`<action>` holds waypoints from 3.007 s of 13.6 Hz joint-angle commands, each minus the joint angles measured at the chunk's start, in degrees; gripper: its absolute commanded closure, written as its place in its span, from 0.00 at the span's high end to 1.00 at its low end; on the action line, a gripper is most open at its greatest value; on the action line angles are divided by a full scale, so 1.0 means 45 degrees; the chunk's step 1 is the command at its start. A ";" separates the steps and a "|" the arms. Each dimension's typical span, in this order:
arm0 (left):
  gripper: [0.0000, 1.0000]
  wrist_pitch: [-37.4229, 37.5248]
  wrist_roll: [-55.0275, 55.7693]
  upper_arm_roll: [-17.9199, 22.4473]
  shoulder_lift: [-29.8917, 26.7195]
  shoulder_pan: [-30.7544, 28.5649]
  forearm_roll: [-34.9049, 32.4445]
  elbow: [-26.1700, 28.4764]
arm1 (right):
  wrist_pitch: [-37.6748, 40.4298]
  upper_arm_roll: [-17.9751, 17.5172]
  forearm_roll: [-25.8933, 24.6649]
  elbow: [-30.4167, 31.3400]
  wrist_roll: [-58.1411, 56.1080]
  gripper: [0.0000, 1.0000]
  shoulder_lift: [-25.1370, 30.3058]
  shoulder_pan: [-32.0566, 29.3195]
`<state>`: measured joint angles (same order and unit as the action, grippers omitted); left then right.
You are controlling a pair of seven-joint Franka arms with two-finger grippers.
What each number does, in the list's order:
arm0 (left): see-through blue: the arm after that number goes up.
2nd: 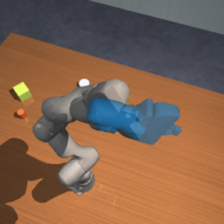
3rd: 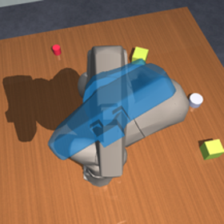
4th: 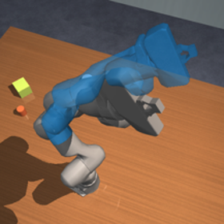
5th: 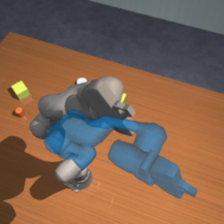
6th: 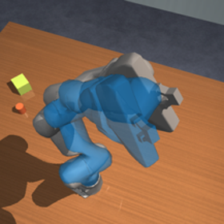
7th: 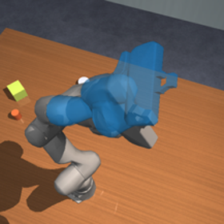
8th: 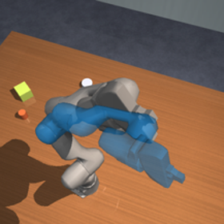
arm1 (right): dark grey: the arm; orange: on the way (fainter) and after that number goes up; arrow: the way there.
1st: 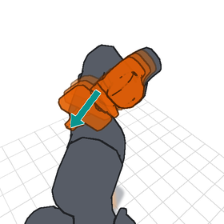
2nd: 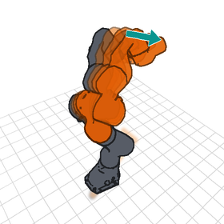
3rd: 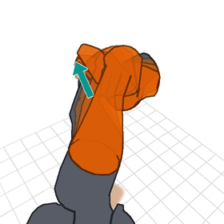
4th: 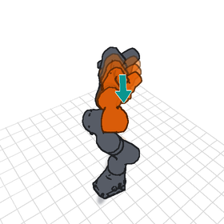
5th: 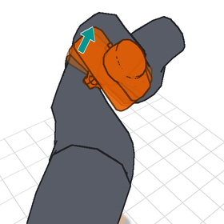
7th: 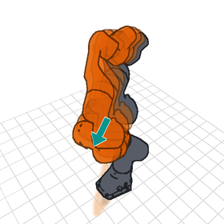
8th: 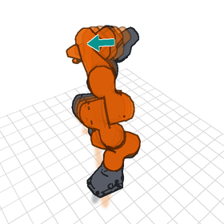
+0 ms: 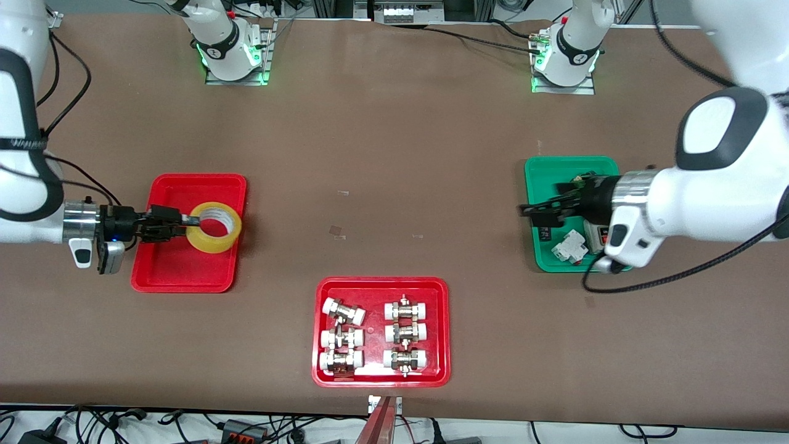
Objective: Left arm passes tape to right arm into tray
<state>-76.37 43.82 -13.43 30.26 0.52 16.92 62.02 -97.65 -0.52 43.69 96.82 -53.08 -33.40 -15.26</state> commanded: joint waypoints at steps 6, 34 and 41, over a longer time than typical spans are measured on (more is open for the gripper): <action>1.00 0.1463 -0.5089 -0.0335 -0.1470 0.0506 -0.6426 0.0671 | -0.0444 -0.0295 -0.1306 -0.0168 -0.2522 0.84 -0.1524 -0.1024; 1.00 -0.3109 -0.8097 0.1420 -0.5336 -0.0136 -0.3076 0.5926 | 0.2189 -0.0314 -0.9883 -0.1648 1.2497 1.00 0.7795 0.4192; 1.00 -0.2111 -0.8155 0.1226 -0.5436 -0.0135 -0.3154 0.5359 | 0.1680 -0.0217 -0.9904 -0.0695 1.3220 1.00 0.8378 0.4230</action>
<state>-86.96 8.53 -7.99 5.77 0.01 1.81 87.45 -88.93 -1.50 -0.87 91.43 5.09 2.70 3.86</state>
